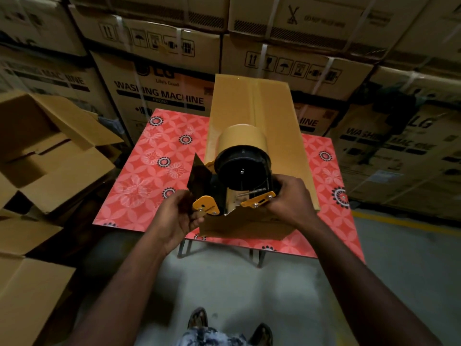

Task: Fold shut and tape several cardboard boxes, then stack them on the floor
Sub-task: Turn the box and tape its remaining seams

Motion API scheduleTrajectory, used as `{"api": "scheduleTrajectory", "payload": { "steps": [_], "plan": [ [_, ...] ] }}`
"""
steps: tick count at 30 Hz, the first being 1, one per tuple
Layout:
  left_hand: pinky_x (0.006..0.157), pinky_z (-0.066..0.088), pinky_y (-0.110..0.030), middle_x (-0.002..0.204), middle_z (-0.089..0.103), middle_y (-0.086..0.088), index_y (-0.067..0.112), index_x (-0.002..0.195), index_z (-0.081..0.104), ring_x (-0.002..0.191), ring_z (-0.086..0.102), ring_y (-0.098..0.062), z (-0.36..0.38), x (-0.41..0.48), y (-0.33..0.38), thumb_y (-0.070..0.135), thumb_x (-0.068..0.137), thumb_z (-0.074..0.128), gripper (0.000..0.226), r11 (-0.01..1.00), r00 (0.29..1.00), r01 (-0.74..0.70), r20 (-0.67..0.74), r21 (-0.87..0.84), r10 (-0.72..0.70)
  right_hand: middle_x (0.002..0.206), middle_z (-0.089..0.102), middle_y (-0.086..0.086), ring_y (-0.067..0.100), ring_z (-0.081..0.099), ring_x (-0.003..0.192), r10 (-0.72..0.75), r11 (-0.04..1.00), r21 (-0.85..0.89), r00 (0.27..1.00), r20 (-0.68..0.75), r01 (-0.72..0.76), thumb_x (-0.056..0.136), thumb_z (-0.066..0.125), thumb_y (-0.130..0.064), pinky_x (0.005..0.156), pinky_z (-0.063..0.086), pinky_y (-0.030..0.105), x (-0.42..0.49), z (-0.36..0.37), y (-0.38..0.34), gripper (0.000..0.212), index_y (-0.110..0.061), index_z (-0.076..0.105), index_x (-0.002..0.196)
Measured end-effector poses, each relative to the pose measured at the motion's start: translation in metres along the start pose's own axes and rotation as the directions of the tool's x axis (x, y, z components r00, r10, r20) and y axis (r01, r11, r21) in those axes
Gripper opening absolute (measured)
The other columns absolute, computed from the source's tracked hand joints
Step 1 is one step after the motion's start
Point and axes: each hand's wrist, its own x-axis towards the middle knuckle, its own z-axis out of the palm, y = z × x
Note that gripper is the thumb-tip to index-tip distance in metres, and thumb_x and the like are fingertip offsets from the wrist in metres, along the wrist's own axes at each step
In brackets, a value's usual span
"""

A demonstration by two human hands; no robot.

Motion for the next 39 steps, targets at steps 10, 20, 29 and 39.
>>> {"api": "scheduleTrajectory", "payload": {
  "steps": [10,20,29,39],
  "plan": [
    [0.048,0.048,-0.018,0.071,0.064,-0.009,-0.004,0.095,0.061,0.053,0.055,-0.011,-0.005,0.006,0.005,0.002,0.104,0.04,0.024,0.939,0.99,-0.111,-0.052,0.327,0.135,0.078,0.074,-0.012,0.008,0.07,0.07,-0.033,0.999,-0.021,0.999,0.024,0.033,0.072,0.088,-0.038,0.061,0.059,0.041,0.001,0.001,-0.004,0.03,-0.024,0.077,0.096],
    [0.051,0.052,-0.021,0.072,0.07,-0.011,-0.005,0.097,0.068,0.052,0.06,-0.01,-0.017,0.013,0.009,0.003,0.104,0.045,0.025,0.86,0.974,-0.155,-0.072,0.486,0.216,0.075,0.071,-0.012,0.01,0.067,0.067,-0.151,0.972,-0.175,0.988,0.031,0.154,0.073,0.08,-0.047,0.056,0.052,0.03,0.005,-0.001,-0.005,0.034,-0.038,0.07,0.104],
    [0.056,0.056,-0.022,0.074,0.073,-0.013,0.005,0.093,0.074,0.058,0.067,-0.011,-0.027,0.024,0.008,0.008,0.102,0.055,0.021,0.803,0.942,-0.219,-0.093,0.555,0.322,0.074,0.071,-0.01,0.016,0.067,0.066,-0.182,0.943,-0.279,0.983,0.03,0.183,0.075,0.08,-0.041,0.056,0.053,0.032,0.013,-0.012,0.005,0.032,-0.037,0.071,0.105],
    [0.051,0.037,-0.023,0.062,0.052,-0.003,0.008,0.088,0.059,0.052,0.045,-0.011,-0.024,0.042,-0.022,0.005,0.102,0.046,0.019,0.871,0.97,-0.123,-0.128,0.476,0.207,0.077,0.072,-0.004,0.024,0.068,0.071,-0.253,0.884,-0.391,0.966,0.058,0.255,0.081,0.076,-0.041,0.061,0.054,0.036,0.011,-0.007,0.005,0.028,-0.029,0.069,0.105]
  ]
}}
